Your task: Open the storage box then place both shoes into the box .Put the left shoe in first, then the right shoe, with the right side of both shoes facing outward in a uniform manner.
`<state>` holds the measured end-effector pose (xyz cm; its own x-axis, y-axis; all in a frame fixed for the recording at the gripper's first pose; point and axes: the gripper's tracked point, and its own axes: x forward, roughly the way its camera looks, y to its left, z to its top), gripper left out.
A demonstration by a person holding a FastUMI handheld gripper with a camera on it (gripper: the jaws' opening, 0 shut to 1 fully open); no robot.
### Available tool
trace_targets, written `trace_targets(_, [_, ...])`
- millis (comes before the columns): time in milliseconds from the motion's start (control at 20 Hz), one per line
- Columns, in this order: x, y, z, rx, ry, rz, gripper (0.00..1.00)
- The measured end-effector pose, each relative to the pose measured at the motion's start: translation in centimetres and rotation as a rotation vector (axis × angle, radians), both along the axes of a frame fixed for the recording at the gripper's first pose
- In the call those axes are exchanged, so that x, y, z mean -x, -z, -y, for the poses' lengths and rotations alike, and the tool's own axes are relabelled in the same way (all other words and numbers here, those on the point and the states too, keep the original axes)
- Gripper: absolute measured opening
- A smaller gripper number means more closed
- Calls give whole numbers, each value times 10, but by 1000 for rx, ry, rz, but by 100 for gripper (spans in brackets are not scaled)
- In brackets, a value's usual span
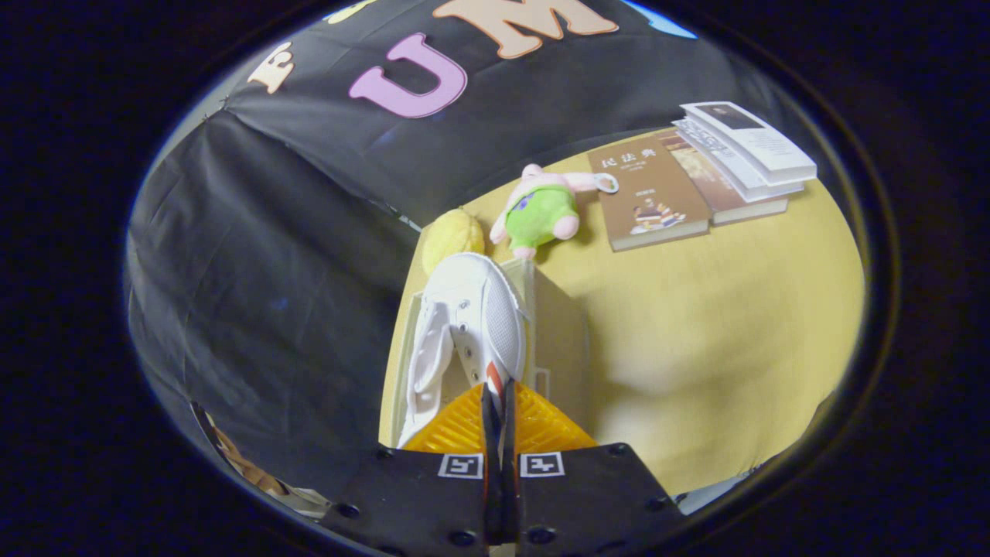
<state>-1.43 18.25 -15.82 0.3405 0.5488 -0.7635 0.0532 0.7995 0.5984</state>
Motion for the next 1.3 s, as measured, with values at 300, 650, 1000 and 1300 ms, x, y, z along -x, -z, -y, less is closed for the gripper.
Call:
trace_targets(300, [-7, 22, -15, 109, -18, 86, 36])
trace_targets(650, [-36, -45, 56, 153, 87, 383, 100])
trace_targets(1000, [-34, -121, 167, 316, 180, 687, 100])
trace_targets(1300, [-31, -174, 254, 458, 309, 899, 100])
